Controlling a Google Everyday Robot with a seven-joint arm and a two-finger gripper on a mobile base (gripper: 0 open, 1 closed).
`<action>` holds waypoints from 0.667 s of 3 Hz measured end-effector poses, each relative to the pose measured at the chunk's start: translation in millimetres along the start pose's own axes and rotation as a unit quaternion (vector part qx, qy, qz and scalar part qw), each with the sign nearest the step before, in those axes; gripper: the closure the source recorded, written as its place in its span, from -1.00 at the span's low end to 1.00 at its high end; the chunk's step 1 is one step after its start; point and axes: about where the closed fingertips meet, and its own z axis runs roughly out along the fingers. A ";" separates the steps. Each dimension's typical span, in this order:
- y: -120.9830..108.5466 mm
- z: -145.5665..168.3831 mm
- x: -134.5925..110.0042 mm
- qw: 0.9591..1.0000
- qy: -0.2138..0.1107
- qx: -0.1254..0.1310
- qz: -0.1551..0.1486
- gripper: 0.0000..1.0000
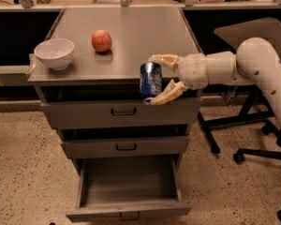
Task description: Pick pepsi can from bottom drawer and place on counter
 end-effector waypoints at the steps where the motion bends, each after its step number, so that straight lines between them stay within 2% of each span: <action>1: -52.5 0.7 -3.2 0.997 -0.015 0.047 0.060 1.00; 2: -93.6 7.7 0.4 0.988 -0.011 0.101 0.119 1.00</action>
Offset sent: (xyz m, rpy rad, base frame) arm 0.1476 -0.0093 0.0549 0.2502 0.2334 -0.4658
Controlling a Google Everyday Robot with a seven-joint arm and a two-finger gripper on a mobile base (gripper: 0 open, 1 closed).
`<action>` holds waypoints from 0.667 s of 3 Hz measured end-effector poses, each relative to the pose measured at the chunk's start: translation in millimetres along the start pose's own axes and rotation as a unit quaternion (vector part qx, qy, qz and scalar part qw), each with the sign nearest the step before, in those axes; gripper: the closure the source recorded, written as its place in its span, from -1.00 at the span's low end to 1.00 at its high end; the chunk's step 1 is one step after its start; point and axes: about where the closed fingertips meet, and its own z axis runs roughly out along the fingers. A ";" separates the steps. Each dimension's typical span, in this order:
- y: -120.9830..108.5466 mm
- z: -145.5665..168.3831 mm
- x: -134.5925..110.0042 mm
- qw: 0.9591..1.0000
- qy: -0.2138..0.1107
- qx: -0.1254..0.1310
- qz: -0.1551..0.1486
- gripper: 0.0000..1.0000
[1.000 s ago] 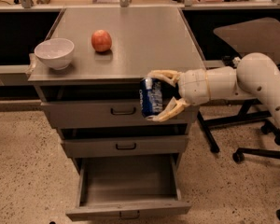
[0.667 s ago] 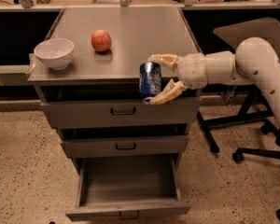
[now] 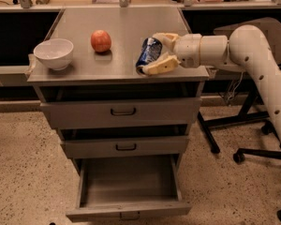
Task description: Pick pepsi can from bottom drawer and place on counter
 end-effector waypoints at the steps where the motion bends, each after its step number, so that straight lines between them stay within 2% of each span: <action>1: -38.6 12.8 3.3 0.996 0.025 0.068 0.055 0.62; 2: -66.0 28.2 14.2 0.983 0.090 0.122 0.101 0.00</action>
Offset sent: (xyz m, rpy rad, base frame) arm 0.0973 -0.0117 -0.0082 -0.0772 0.2992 -0.4904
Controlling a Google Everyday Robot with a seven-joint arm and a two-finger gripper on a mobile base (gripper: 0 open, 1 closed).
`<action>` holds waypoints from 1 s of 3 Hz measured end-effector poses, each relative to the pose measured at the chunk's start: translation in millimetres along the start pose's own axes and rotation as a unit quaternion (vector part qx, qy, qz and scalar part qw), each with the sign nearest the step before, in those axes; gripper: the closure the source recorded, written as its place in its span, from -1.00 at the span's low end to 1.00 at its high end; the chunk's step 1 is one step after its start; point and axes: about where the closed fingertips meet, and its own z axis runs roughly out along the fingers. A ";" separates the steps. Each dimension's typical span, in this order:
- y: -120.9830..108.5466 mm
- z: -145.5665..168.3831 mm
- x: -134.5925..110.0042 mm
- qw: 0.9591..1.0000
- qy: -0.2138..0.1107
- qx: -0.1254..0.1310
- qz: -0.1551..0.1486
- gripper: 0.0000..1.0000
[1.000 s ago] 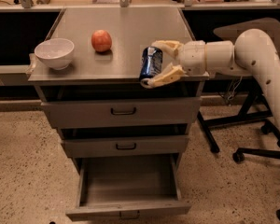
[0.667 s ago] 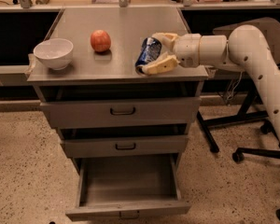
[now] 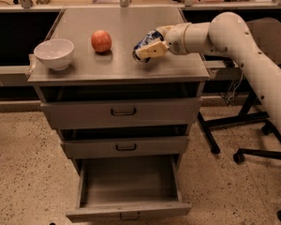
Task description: Pick pepsi can from bottom drawer and place on counter
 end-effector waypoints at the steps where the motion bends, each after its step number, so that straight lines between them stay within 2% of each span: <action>1: -8.2 7.8 5.4 0.999 0.036 0.019 0.031 -0.47; 2: -9.6 9.1 6.6 0.998 0.043 0.022 0.036 -0.93; 3: -9.6 9.2 6.7 0.998 0.043 0.022 0.036 -1.00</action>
Offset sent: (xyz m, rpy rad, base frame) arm 0.0097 -0.0009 -0.0057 -0.0218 0.0674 -0.0583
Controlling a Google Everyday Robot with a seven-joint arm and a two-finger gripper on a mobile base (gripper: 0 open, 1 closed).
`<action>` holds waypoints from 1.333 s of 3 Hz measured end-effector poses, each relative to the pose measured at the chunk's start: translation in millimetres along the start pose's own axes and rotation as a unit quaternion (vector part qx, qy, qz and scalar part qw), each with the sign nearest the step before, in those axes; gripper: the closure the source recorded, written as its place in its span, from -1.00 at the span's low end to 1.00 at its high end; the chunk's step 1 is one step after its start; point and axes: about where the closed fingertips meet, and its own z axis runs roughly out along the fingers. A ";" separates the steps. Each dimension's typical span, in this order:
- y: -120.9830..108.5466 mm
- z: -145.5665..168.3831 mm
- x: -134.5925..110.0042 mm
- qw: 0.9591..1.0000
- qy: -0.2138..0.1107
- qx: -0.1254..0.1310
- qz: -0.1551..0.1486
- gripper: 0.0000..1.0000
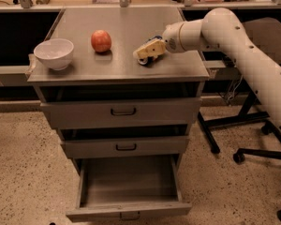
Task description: Pick pepsi can from bottom drawer and place on counter
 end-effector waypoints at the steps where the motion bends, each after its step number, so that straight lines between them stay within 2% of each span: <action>1: 0.0 0.0 0.0 1.000 0.000 0.000 0.000 -1.00; 2: -4.7 -30.4 -21.2 0.999 -0.033 0.016 -0.009 -1.00; 3: -8.8 -88.5 -52.4 0.995 -0.083 0.052 -0.026 -1.00; 4: -8.8 -88.5 -52.4 0.995 -0.083 0.052 -0.026 -1.00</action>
Offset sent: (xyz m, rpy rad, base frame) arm -0.0341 -0.0530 0.0960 0.0913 -0.1989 -0.0566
